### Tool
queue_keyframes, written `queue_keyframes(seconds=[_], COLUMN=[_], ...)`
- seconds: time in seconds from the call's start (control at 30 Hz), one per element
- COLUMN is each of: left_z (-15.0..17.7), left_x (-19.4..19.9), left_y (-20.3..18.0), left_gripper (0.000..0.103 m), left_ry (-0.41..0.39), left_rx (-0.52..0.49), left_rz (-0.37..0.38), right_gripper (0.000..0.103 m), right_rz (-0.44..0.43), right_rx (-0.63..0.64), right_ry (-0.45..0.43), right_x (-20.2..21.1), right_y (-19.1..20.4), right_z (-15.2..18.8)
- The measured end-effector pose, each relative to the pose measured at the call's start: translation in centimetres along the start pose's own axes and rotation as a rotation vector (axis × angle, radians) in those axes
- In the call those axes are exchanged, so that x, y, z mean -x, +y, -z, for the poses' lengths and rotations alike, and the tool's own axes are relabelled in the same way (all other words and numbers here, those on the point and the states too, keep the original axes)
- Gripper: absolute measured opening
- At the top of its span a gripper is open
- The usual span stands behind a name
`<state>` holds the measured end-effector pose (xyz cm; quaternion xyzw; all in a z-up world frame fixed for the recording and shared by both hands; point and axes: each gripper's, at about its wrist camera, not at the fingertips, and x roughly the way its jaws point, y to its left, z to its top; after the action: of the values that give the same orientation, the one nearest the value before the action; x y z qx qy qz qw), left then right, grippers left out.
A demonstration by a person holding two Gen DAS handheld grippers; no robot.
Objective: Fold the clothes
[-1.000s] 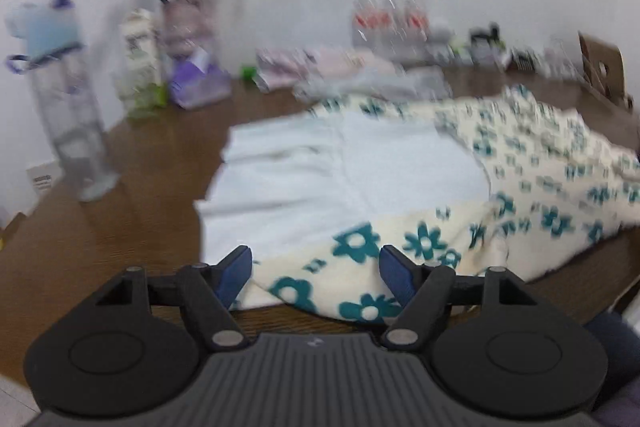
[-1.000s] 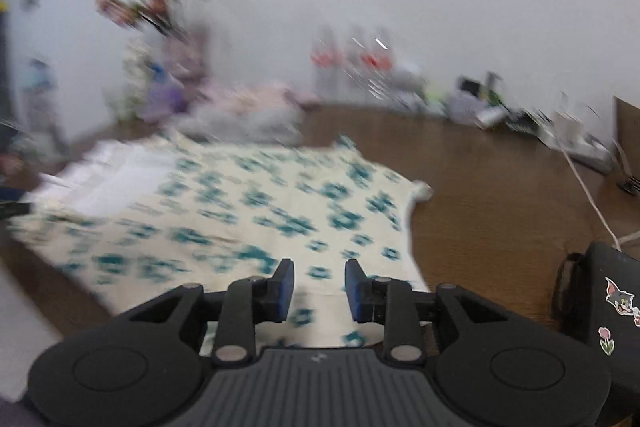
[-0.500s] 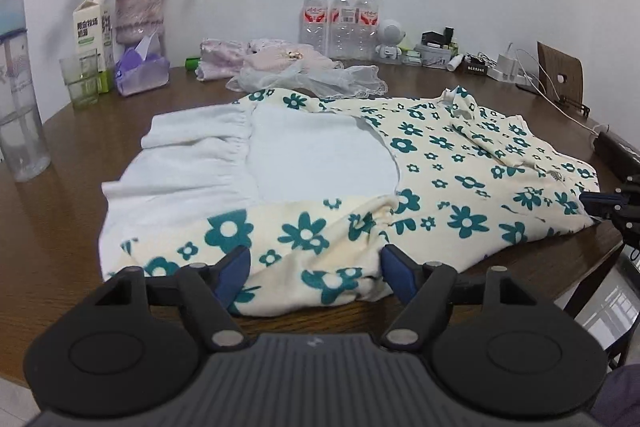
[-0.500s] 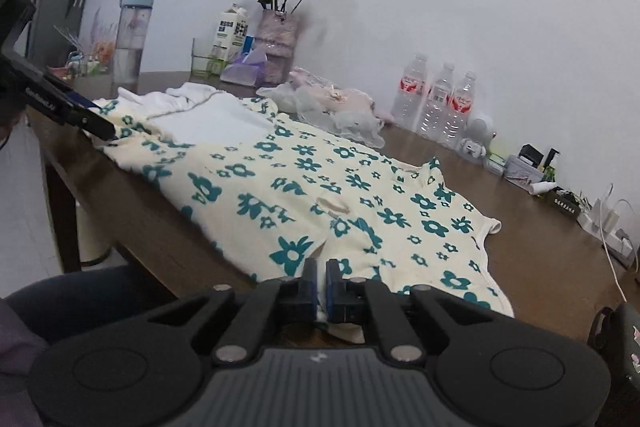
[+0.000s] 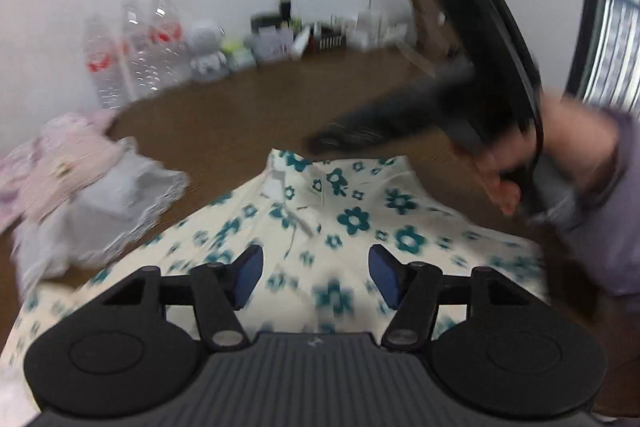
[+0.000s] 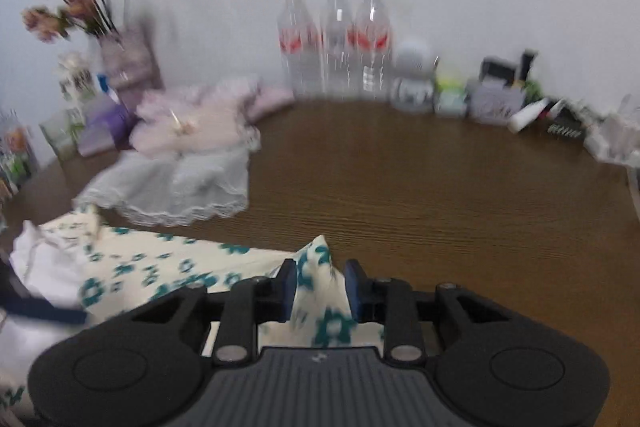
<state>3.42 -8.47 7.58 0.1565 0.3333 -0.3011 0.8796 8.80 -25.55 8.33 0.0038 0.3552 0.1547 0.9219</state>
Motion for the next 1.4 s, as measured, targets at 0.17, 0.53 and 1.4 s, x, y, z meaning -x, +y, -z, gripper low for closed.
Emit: queue_keyframes(seconds=[0.17, 0.53, 1.4], left_z=[-0.2, 2.8, 4.9], left_x=[-6.6, -5.6, -1.6], left_y=[1.5, 4.1, 14.3], left_gripper=[0.007, 0.001, 0.030], left_ry=[0.031, -0.027, -0.061], left_rx=[0.263, 0.481, 0.347], left_rz=[0.068, 0.147, -0.303], right_gripper=[0.013, 0.013, 0.000], right_rz=[-0.030, -0.068, 0.074], right_rx=[-0.033, 0.016, 0.259], right_ry=[0.079, -0.074, -0.075], right_x=[-4.3, -6.1, -6.1], right_y=[-0.1, 0.6, 6.2], right_z=[0.1, 2.2, 3.3])
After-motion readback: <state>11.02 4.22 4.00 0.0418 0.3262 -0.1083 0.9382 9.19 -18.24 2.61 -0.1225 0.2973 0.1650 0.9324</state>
